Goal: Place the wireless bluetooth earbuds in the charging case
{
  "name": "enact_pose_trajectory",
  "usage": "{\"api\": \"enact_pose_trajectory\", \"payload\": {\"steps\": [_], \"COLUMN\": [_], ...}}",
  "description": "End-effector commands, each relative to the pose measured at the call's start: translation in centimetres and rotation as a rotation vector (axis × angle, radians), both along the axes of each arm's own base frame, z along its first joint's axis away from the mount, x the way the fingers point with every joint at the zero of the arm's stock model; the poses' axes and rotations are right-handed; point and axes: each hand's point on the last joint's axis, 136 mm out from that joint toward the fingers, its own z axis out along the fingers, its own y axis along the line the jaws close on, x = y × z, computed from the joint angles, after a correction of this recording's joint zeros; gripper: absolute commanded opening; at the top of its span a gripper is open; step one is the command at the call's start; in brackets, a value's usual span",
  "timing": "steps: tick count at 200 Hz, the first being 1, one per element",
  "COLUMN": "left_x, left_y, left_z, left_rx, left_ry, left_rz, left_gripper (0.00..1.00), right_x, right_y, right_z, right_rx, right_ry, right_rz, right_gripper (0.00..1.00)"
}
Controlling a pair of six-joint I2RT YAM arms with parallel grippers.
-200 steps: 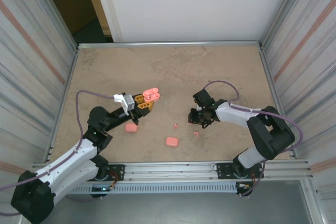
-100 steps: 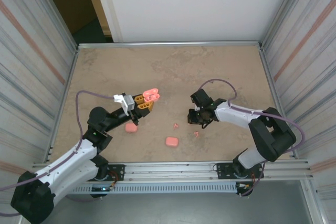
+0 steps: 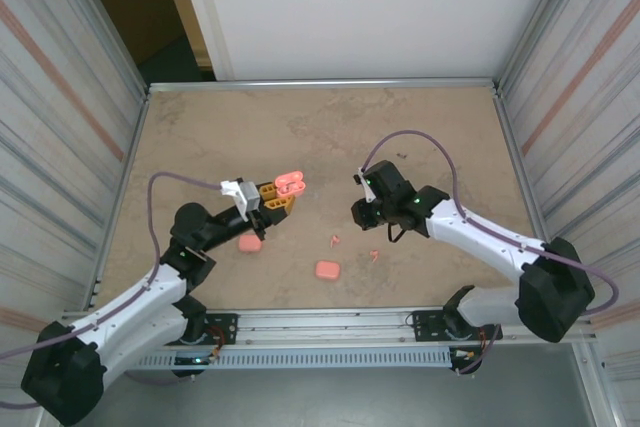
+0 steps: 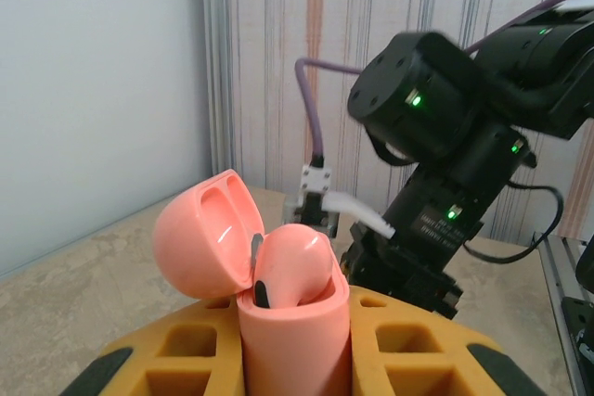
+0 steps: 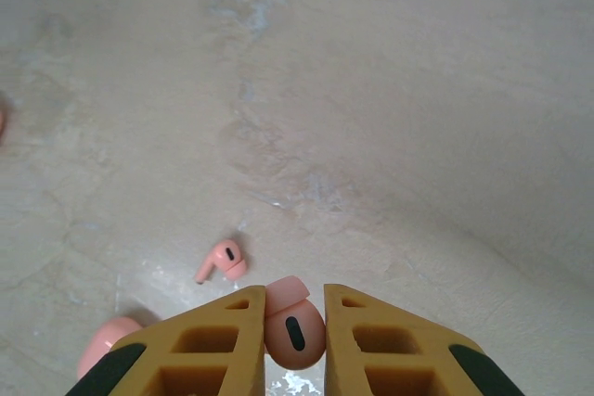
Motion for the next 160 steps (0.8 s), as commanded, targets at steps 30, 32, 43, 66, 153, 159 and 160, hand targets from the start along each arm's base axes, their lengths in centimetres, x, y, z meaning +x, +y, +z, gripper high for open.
{"api": "enact_pose_trajectory", "payload": {"steps": [30, 32, 43, 66, 153, 159, 160], "left_x": [-0.2, -0.1, -0.1, 0.1, 0.1, 0.1, 0.1], "left_y": [-0.7, -0.7, -0.9, -1.3, -2.8, -2.8, -2.9], "left_z": [0.4, 0.3, 0.3, 0.2, 0.4, 0.4, 0.4], "left_rx": [-0.019, -0.018, -0.018, -0.018, -0.021, -0.019, -0.019], "left_ry": [-0.01, -0.008, -0.002, 0.008, 0.033, 0.037, 0.037], "left_rz": [-0.039, -0.04, -0.047, -0.067, -0.158, -0.163, -0.164], "left_gripper": [0.0, 0.0, 0.0, 0.0, 0.0, 0.0, 0.0], "right_x": [0.0, 0.0, -0.1, -0.3, -1.1, -1.2, -1.3], "right_y": [0.3, 0.3, 0.3, 0.3, 1.5, 1.8, 1.8], "right_z": [5.5, 5.7, 6.6, 8.5, 15.1, 15.6, 15.7], "right_rx": [0.001, 0.003, 0.01, 0.026, 0.108, 0.114, 0.116], "right_ry": [-0.189, -0.196, -0.225, -0.282, -0.483, -0.498, -0.501], "right_rz": [0.129, 0.133, 0.148, 0.174, 0.312, 0.327, 0.33], "right_gripper": [0.18, 0.18, 0.18, 0.18, 0.18, 0.18, 0.18]}}
